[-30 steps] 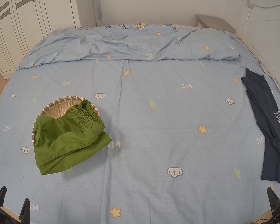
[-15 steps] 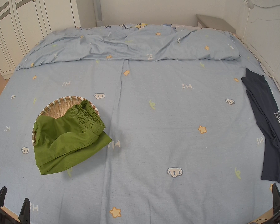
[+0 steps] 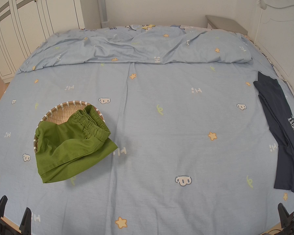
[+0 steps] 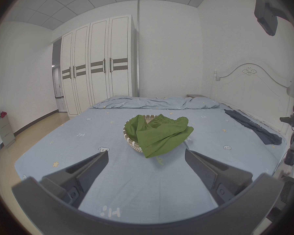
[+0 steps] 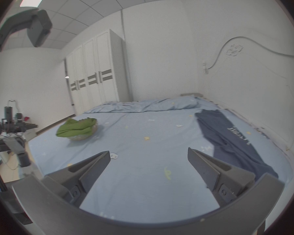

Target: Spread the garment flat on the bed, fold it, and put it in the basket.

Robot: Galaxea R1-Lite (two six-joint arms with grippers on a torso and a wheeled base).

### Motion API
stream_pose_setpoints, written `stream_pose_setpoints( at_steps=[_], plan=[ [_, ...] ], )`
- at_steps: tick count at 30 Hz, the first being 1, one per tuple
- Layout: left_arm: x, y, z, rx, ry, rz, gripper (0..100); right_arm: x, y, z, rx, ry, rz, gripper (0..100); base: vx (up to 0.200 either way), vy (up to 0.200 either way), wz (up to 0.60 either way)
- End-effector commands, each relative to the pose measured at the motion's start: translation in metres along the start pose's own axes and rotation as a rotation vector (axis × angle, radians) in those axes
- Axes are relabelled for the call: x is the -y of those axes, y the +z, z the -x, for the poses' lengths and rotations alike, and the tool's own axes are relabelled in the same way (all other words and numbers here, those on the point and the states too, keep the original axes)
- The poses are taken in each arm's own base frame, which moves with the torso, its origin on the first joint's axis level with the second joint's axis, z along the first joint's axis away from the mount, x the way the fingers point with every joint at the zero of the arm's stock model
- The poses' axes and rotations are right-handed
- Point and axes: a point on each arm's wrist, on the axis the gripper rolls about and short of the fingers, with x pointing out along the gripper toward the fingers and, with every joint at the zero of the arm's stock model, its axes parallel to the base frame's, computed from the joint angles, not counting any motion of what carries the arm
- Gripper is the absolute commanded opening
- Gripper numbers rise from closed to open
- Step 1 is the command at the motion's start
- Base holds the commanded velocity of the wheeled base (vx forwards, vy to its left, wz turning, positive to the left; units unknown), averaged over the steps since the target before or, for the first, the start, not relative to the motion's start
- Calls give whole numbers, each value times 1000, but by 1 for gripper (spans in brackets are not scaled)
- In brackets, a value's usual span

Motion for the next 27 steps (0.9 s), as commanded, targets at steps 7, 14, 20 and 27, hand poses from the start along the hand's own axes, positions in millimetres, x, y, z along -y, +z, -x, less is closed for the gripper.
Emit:
stream_pose_setpoints(
  at_steps=[7, 14, 20, 27],
  plan=[
    [0, -5, -1, -14, 1, 0, 100, 6, -1, 0, 66, -274, -44, 100, 0, 0, 0],
    [0, -5, -1, -14, 1, 0, 100, 5, -7, -1, -13, -199, 3, 100, 0, 0, 0],
    [0, -5, -1, -14, 1, 0, 100, 5, -7, -1, -5, -198, 3, 100, 0, 0, 0],
    [0, -5, -1, -14, 1, 0, 100, 5, -7, -1, -8, -196, 3, 100, 0, 0, 0]
  ],
)
